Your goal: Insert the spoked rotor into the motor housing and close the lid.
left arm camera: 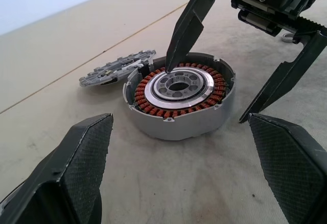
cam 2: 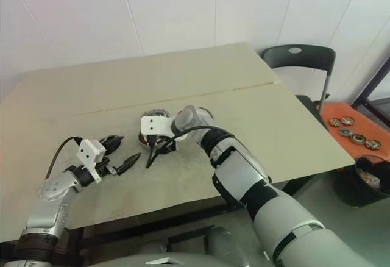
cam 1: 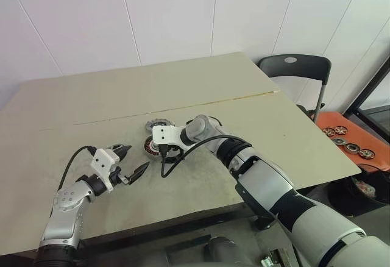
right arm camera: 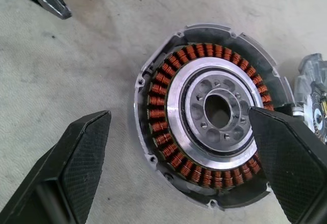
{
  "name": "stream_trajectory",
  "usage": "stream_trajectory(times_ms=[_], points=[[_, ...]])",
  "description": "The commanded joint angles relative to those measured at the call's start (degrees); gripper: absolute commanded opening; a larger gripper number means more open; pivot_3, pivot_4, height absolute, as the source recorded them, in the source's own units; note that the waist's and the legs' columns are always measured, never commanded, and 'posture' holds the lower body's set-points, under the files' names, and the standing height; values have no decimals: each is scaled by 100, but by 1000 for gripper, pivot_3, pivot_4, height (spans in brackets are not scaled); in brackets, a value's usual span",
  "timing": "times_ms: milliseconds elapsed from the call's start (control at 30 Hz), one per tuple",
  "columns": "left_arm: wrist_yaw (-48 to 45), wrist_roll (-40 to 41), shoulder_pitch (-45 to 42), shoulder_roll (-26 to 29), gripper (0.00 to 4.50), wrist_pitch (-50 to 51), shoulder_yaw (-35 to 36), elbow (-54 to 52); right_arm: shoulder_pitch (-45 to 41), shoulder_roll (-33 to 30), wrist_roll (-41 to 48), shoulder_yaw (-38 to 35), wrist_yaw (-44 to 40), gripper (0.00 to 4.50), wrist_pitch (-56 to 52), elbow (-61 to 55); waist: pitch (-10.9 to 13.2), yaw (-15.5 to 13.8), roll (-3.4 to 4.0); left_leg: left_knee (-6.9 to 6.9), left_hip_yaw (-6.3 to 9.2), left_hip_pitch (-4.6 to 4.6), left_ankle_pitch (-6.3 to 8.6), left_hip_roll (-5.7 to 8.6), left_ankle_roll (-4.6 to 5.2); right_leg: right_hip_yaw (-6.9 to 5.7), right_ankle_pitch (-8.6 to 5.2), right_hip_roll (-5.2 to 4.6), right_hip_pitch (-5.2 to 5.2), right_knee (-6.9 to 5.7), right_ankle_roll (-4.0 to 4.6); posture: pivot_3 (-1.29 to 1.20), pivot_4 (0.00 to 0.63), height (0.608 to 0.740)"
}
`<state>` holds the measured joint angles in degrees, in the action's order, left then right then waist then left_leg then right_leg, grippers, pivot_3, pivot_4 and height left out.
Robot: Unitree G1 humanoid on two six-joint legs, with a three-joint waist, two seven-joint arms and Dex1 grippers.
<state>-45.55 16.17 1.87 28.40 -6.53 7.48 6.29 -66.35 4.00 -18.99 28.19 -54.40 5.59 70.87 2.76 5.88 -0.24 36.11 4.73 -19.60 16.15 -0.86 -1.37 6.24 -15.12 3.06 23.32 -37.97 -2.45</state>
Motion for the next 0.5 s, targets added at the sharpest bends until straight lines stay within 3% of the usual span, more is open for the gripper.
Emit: stream_trajectory(times_ms=[33,100,300,500], points=[[32,-3,-134,18,4500,-89,27,-139,41,67,-5,-91,-169,4289,-32,19,0,-1,0,0,0,0,0,0,0,0,2,0,0,0,-3,0,0,740],[40,-7,-134,12,4500,-90,26,-150,128,63,-15,-96,-257,3886,-42,21,-1,0,-1,1,0,1,0,0,0,0,2,0,-2,0,-3,0,0,740],[67,-27,-139,-12,4500,-77,17,-175,253,48,-22,-181,-411,2014,-47,-52,-3,-7,-2,1,1,5,0,1,0,-3,1,0,-6,-1,-3,0,0,740],[89,-43,-172,-36,4500,-69,-3,-172,343,49,-56,-214,-450,1963,-13,-187,-3,11,-1,2,4,14,0,1,0,-3,-6,2,-11,-9,10,0,0,740]])
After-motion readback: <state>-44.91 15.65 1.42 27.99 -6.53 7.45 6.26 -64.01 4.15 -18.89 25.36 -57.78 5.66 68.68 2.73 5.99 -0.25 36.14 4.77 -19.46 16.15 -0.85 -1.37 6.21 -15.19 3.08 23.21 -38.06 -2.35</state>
